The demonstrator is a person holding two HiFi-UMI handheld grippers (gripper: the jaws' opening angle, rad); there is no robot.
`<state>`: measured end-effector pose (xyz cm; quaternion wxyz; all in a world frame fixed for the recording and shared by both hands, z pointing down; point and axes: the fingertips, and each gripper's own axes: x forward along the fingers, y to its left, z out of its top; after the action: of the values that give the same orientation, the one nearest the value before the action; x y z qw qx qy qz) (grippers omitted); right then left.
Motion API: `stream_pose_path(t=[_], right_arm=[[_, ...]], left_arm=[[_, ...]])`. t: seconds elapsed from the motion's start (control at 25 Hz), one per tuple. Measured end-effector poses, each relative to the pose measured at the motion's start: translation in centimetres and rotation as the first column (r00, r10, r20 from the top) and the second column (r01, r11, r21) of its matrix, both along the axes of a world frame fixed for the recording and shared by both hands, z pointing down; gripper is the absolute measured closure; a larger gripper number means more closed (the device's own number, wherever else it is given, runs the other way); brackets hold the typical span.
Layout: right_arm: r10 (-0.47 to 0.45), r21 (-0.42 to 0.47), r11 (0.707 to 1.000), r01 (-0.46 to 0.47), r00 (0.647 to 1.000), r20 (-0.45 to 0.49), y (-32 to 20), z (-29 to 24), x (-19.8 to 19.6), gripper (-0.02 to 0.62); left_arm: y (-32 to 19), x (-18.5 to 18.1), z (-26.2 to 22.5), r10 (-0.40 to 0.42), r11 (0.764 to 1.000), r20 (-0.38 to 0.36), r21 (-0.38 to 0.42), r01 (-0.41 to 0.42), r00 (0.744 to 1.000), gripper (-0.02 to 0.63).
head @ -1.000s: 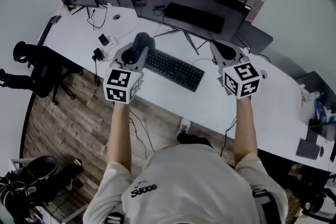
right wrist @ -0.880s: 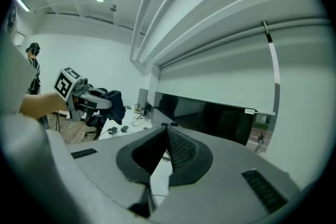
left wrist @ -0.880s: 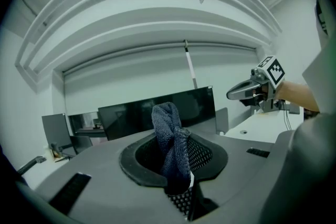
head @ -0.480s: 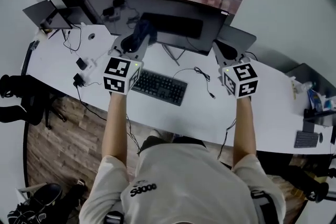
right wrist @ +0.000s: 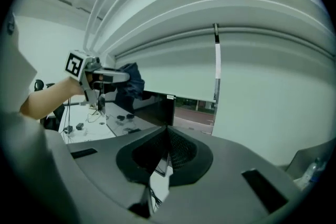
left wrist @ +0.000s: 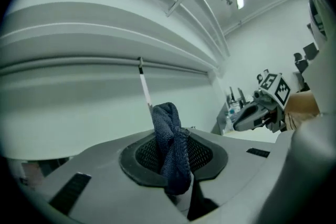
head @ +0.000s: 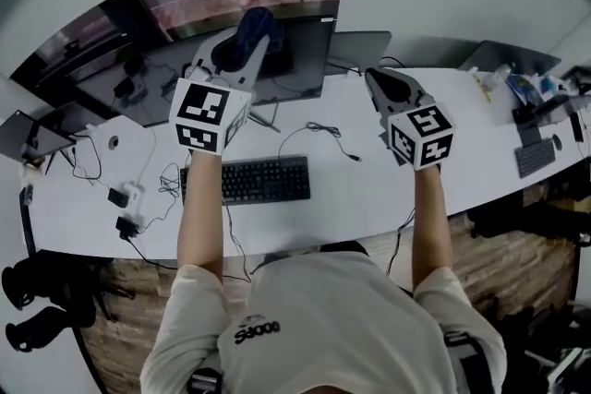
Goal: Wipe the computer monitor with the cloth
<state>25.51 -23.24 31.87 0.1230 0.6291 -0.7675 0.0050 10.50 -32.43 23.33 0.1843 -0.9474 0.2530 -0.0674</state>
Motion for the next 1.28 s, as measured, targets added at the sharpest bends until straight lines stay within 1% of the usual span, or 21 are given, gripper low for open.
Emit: stream_pose_path(t=[0.08, 0.16, 0.24, 0.32, 0.44, 0.6, 0.76, 0.8, 0.92, 1.08, 1.28], right_arm=[[0.042, -0.023, 0.999, -0.044, 0.998, -0.046, 0.8, 0.6, 0.3, 0.59], [0.095, -0.038, 0.994, -0.098, 0.993, -0.077, 1.6, 0.9, 0.7, 0.589], [0.132, -0.036, 0.99, -0.136, 0.988, -0.079, 2.5, 0.8, 1.1, 0.589], [0.152, -0.022, 0.988, -0.154, 0.987, -0.059, 3.3, 0.5, 1.4, 0.589], [0.158, -0.007, 0.987, -0.159, 0.987, -0.036, 4.3, 0.3, 1.6, 0.589], [0.14, 0.007, 0.99, -0.14, 0.99, -0.014, 5.4, 0.3, 2.5, 0.589], [0.13, 0.009, 0.991, -0.13, 0.991, 0.018, 5.2, 0.8, 3.3, 0.589], [0.121, 0.013, 0.993, -0.121, 0.992, 0.027, 5.1, 0.8, 3.2, 0.59], [0.081, 0.029, 0.996, -0.083, 0.995, 0.058, 4.6, 0.7, 2.8, 0.589], [0.052, 0.045, 0.997, -0.056, 0.996, 0.078, 3.5, 0.2, 2.7, 0.589], [0.02, 0.079, 0.996, -0.028, 0.995, 0.096, 2.0, -1.1, 2.2, 0.589]], left_arm=[[-0.2, 1.9, -1.0, 0.062, 0.998, -0.004, 0.02, -0.062, 0.998, 0.522], [-0.4, 3.8, -1.9, 0.105, 0.993, 0.008, 0.044, -0.106, 0.994, 0.522], [-0.5, 5.7, -2.6, 0.143, 0.988, 0.013, 0.055, -0.143, 0.99, 0.522], [-0.4, 7.6, -3.1, 0.161, 0.984, 0.034, 0.064, -0.163, 0.986, 0.522], [-0.5, 10.5, -2.7, 0.156, 0.983, 0.111, 0.076, -0.165, 0.981, 0.522], [-1.0, 13.1, -0.8, 0.089, 0.988, 0.214, 0.101, -0.113, 0.973, 0.522], [-1.5, 13.9, 0.6, 0.024, 0.983, 0.297, 0.168, -0.077, 0.955, 0.522], [-1.6, 13.9, 0.7, 0.02, 0.983, 0.306, 0.169, -0.075, 0.952, 0.522], [-1.7, 13.5, 1.1, 0.03, 0.986, 0.316, 0.146, -0.08, 0.948, 0.522], [-1.6, 13.0, 1.6, 0.048, 0.985, 0.356, 0.137, -0.103, 0.933, 0.522], [-2.5, 11.7, 1.7, 0.04, 0.991, 0.349, 0.103, -0.081, 0.936, 0.523]])
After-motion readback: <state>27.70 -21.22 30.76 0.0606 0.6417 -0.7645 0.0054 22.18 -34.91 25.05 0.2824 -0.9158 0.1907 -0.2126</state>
